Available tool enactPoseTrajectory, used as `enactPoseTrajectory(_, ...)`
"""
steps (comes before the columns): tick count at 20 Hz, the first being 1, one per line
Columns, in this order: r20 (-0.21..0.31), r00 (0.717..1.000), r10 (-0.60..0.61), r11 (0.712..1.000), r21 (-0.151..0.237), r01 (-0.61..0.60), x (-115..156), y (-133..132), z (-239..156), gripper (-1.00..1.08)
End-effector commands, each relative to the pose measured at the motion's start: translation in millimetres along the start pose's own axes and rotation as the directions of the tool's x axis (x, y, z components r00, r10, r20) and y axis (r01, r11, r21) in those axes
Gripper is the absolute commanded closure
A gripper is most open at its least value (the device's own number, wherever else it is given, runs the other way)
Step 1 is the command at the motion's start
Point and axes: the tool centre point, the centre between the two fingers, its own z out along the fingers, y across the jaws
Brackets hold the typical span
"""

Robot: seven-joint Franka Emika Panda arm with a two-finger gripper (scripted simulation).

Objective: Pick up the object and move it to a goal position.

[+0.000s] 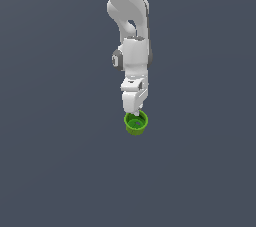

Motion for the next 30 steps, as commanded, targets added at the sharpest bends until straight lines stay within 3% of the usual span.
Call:
enactPoseTrajectory(1, 0.001, 1.0, -0.002, 1.0, -0.003, 0.002, 5.4, 1.5, -15.6, 1.08)
enactPoseTrajectory(15, 0.005, 1.0, -0.006, 1.0, -0.002, 0.006, 27.9, 3.5, -80.0, 1.08)
enactPoseTrajectory(30, 0.004, 1.0, -0.006, 1.0, 0.002, 0.006, 44.1, 4.6, -123.6, 1.08)
